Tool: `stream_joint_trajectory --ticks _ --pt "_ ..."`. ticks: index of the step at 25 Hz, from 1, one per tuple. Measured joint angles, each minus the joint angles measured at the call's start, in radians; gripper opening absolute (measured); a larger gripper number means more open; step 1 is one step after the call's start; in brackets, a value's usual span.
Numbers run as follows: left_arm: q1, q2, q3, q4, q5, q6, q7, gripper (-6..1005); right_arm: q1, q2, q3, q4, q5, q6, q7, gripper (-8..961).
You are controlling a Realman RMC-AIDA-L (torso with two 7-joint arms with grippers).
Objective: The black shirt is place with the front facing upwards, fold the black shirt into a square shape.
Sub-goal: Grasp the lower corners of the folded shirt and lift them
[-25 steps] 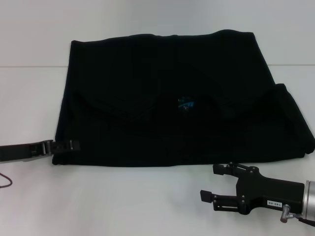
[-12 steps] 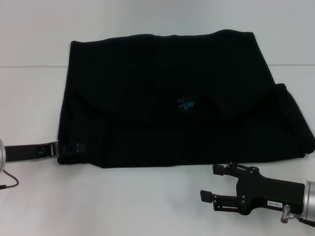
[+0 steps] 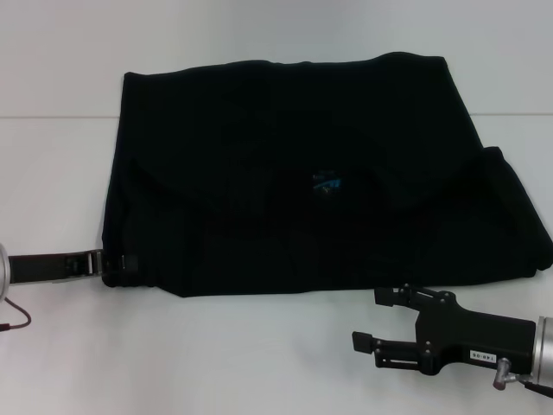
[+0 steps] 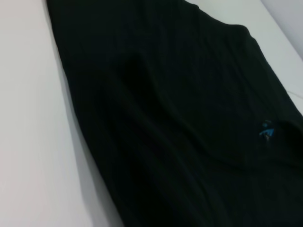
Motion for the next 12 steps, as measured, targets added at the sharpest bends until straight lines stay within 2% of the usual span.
stream_joint_trajectory --ticks 7,12 --pt "-0.004 0.002 0.000 0.000 0.004 -0.001 -0.001 53 0.000 -0.006 0.002 -0.022 0.021 0.005 0.078 912" --pt "-0.008 0.004 -0.001 0.000 0.005 0.006 -0.001 18 -0.020 -0.018 0.001 -0.189 0.020 0.007 0.396 912"
